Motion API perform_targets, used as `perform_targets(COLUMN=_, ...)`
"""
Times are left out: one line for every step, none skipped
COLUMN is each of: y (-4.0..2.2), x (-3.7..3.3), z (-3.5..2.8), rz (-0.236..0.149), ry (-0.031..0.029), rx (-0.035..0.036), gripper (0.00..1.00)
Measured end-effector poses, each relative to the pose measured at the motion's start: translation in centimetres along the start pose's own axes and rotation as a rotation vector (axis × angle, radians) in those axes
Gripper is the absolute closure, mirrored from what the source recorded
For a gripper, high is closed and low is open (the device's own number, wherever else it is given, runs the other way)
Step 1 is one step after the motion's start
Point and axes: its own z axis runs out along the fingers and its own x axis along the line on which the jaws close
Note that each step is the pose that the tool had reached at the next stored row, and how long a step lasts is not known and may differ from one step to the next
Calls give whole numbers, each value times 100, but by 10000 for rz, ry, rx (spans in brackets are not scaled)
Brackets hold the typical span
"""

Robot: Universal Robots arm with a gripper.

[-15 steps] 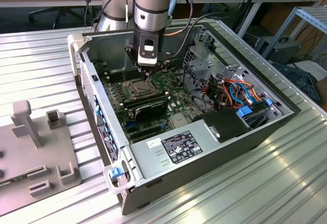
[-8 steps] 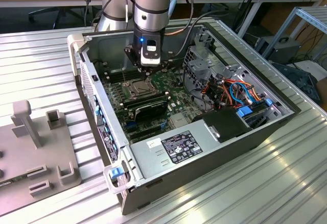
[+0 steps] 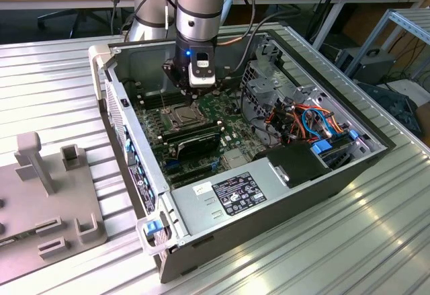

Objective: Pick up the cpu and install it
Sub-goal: 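Install the first cpu locking lever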

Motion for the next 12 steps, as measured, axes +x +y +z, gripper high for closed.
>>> perform_targets(y=2, x=2, z=1, rz=-221, ry=8, rx=-12, gripper=89)
perform_targets(y=3, x=3, z=1, rz=-343, ry=11, rx=-18, gripper=89)
perform_targets(y=3, x=3, z=1, rz=-420, ry=14, rx=-21, gripper=89)
perform_targets(y=5, x=4, z=1, rz=-574, ry=19, rx=-28, gripper=89)
perform_targets(y=5, x=5, z=2, rz=-720, ry=24, rx=-36, gripper=89)
perform_targets(y=6, x=5, z=2, rz=-817, ry=27, rx=-41, gripper=89)
perform_targets(y=6, x=6, z=2, rz=-939, ry=31, rx=-46, gripper=89)
perform_targets(y=6, x=6, z=2, rz=-1043, ry=34, rx=-49, gripper=89)
perform_targets(y=5, x=6, z=1, rz=-1186, ry=39, rx=-54, gripper=89)
perform_targets(y=6, x=6, z=1, rz=-1295, ry=42, rx=-59, gripper=89)
perform_targets(y=6, x=6, z=1, rz=-1387, ry=45, rx=-62, gripper=89)
perform_targets(y=6, x=6, z=1, rz=-1529, ry=50, rx=-69, gripper=89)
